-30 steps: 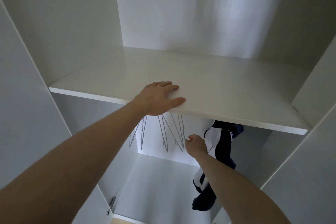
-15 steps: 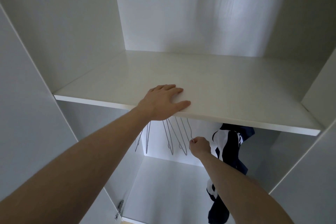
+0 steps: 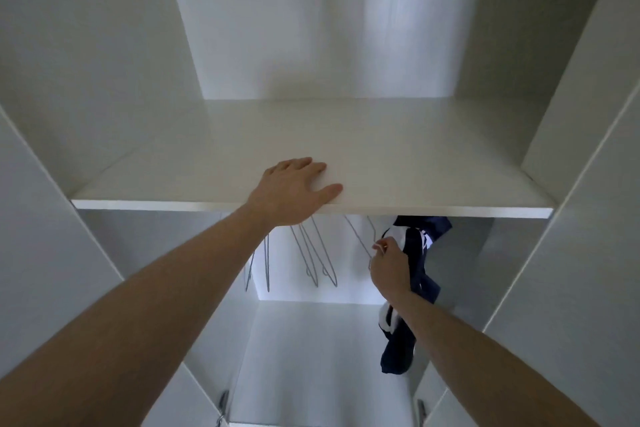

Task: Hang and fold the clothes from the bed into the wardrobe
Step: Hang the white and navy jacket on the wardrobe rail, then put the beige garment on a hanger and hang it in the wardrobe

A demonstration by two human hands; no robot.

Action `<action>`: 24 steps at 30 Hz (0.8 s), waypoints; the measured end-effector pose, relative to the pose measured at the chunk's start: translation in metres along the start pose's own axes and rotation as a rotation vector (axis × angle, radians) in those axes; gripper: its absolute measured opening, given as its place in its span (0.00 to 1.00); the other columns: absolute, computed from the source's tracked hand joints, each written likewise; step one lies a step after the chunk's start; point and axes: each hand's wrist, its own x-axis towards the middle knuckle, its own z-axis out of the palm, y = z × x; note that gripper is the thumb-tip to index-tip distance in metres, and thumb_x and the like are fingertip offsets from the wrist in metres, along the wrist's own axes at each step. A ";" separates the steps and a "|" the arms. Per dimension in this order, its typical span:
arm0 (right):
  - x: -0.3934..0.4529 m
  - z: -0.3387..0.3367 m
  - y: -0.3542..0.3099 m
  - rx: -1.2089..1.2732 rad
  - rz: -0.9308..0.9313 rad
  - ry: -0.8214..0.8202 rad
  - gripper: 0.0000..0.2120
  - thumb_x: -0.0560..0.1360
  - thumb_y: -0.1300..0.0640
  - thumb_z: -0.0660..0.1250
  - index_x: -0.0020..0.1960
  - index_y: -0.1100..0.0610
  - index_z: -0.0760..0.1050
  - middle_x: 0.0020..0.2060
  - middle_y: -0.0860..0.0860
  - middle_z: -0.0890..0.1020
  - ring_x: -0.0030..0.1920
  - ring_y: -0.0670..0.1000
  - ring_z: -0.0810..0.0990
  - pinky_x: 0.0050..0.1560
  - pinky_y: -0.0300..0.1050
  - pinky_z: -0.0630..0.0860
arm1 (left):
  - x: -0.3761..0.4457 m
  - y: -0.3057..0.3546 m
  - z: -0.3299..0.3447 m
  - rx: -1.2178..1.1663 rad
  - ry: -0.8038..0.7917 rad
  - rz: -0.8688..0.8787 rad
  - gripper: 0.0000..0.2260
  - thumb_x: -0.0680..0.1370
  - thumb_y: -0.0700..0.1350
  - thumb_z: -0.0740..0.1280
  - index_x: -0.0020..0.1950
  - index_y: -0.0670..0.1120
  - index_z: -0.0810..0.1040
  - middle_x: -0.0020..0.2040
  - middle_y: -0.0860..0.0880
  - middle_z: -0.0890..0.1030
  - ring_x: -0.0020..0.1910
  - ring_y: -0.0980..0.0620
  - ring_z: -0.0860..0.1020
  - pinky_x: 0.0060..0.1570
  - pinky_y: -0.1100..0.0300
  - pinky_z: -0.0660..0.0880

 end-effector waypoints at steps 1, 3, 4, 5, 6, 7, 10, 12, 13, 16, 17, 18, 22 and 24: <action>-0.004 -0.003 -0.002 -0.011 0.006 0.027 0.09 0.79 0.68 0.61 0.56 0.58 0.75 0.45 0.54 0.84 0.42 0.55 0.83 0.43 0.49 0.80 | 0.000 -0.001 0.001 0.000 0.000 0.003 0.34 0.78 0.74 0.53 0.80 0.59 0.63 0.82 0.53 0.61 0.80 0.48 0.59 0.79 0.46 0.54; -0.017 -0.011 -0.005 -0.022 0.023 0.044 0.08 0.82 0.63 0.60 0.58 0.58 0.75 0.47 0.54 0.81 0.45 0.55 0.79 0.47 0.47 0.75 | 0.000 -0.001 0.002 -0.005 0.003 0.007 0.34 0.77 0.74 0.52 0.80 0.59 0.64 0.82 0.53 0.62 0.80 0.48 0.59 0.79 0.46 0.54; -0.025 -0.014 -0.004 -0.015 0.038 0.042 0.08 0.82 0.61 0.60 0.59 0.56 0.75 0.47 0.53 0.79 0.46 0.55 0.77 0.48 0.46 0.73 | -0.001 -0.001 0.002 -0.008 0.008 0.008 0.34 0.77 0.74 0.53 0.79 0.59 0.64 0.82 0.53 0.62 0.80 0.48 0.60 0.79 0.46 0.54; -0.033 -0.017 -0.003 -0.027 0.051 0.040 0.08 0.83 0.60 0.60 0.60 0.57 0.75 0.46 0.53 0.79 0.46 0.55 0.77 0.48 0.45 0.72 | -0.001 -0.001 0.002 -0.015 0.014 0.007 0.34 0.78 0.74 0.53 0.79 0.59 0.64 0.81 0.53 0.62 0.80 0.48 0.60 0.79 0.46 0.54; -0.042 -0.019 -0.001 -0.045 0.059 0.038 0.08 0.83 0.61 0.60 0.59 0.58 0.75 0.44 0.52 0.79 0.45 0.55 0.78 0.45 0.43 0.72 | -0.002 -0.001 0.002 -0.029 0.024 0.008 0.34 0.77 0.74 0.54 0.79 0.59 0.65 0.81 0.53 0.63 0.80 0.48 0.60 0.79 0.47 0.54; -0.053 -0.021 0.001 -0.076 0.071 0.039 0.08 0.82 0.63 0.60 0.58 0.60 0.75 0.40 0.51 0.78 0.42 0.54 0.79 0.39 0.39 0.71 | -0.002 -0.001 0.002 -0.048 0.034 0.015 0.34 0.77 0.74 0.54 0.79 0.58 0.66 0.81 0.53 0.63 0.80 0.48 0.60 0.79 0.47 0.54; -0.094 -0.031 0.006 -0.088 0.113 0.049 0.09 0.82 0.63 0.59 0.48 0.56 0.76 0.36 0.47 0.77 0.38 0.50 0.78 0.35 0.35 0.68 | -0.002 -0.004 0.004 -0.071 0.087 0.068 0.33 0.77 0.73 0.54 0.76 0.56 0.70 0.78 0.52 0.68 0.77 0.47 0.65 0.77 0.46 0.60; -0.129 -0.038 0.013 -0.061 0.134 0.045 0.11 0.83 0.61 0.58 0.44 0.55 0.76 0.37 0.50 0.80 0.39 0.54 0.80 0.40 0.45 0.74 | -0.007 -0.006 0.004 -0.093 0.125 0.127 0.31 0.79 0.70 0.54 0.74 0.54 0.73 0.75 0.51 0.73 0.73 0.46 0.70 0.73 0.47 0.66; -0.149 -0.042 0.015 -0.049 0.156 0.053 0.11 0.83 0.60 0.59 0.44 0.54 0.77 0.37 0.51 0.82 0.39 0.55 0.81 0.41 0.48 0.76 | -0.012 -0.006 0.005 -0.101 0.141 0.165 0.29 0.80 0.68 0.54 0.73 0.52 0.74 0.73 0.51 0.75 0.71 0.45 0.72 0.71 0.48 0.68; -0.206 -0.053 0.018 -0.017 0.243 0.111 0.12 0.82 0.61 0.58 0.48 0.53 0.80 0.37 0.52 0.83 0.32 0.50 0.79 0.35 0.47 0.76 | -0.037 -0.002 0.012 -0.245 0.250 0.323 0.21 0.83 0.60 0.58 0.66 0.50 0.79 0.68 0.50 0.80 0.66 0.44 0.76 0.67 0.48 0.71; -0.226 -0.058 0.016 -0.002 0.269 0.142 0.13 0.82 0.62 0.57 0.49 0.54 0.80 0.36 0.53 0.82 0.27 0.45 0.77 0.29 0.42 0.73 | -0.050 0.001 0.016 -0.366 0.289 0.375 0.18 0.82 0.57 0.60 0.63 0.50 0.81 0.66 0.50 0.81 0.65 0.45 0.77 0.69 0.47 0.70; -0.248 -0.063 0.013 0.018 0.291 0.175 0.14 0.82 0.64 0.56 0.50 0.56 0.80 0.35 0.54 0.81 0.23 0.42 0.73 0.25 0.37 0.69 | -0.067 0.005 0.021 -0.486 0.314 0.427 0.15 0.81 0.55 0.62 0.60 0.50 0.83 0.65 0.51 0.81 0.64 0.47 0.78 0.71 0.46 0.68; -0.335 -0.084 0.012 0.043 0.303 0.236 0.14 0.84 0.63 0.57 0.50 0.53 0.81 0.29 0.50 0.76 0.23 0.42 0.69 0.26 0.37 0.65 | -0.149 0.018 0.062 -0.677 0.183 0.573 0.08 0.80 0.46 0.69 0.57 0.50 0.82 0.63 0.56 0.80 0.63 0.53 0.76 0.66 0.55 0.71; -0.382 -0.098 0.016 0.036 0.316 0.238 0.14 0.84 0.59 0.60 0.48 0.48 0.82 0.28 0.46 0.75 0.26 0.45 0.69 0.30 0.41 0.66 | -0.186 0.018 0.088 -0.707 -0.009 0.581 0.09 0.79 0.45 0.71 0.58 0.54 0.81 0.64 0.60 0.78 0.64 0.57 0.75 0.64 0.60 0.71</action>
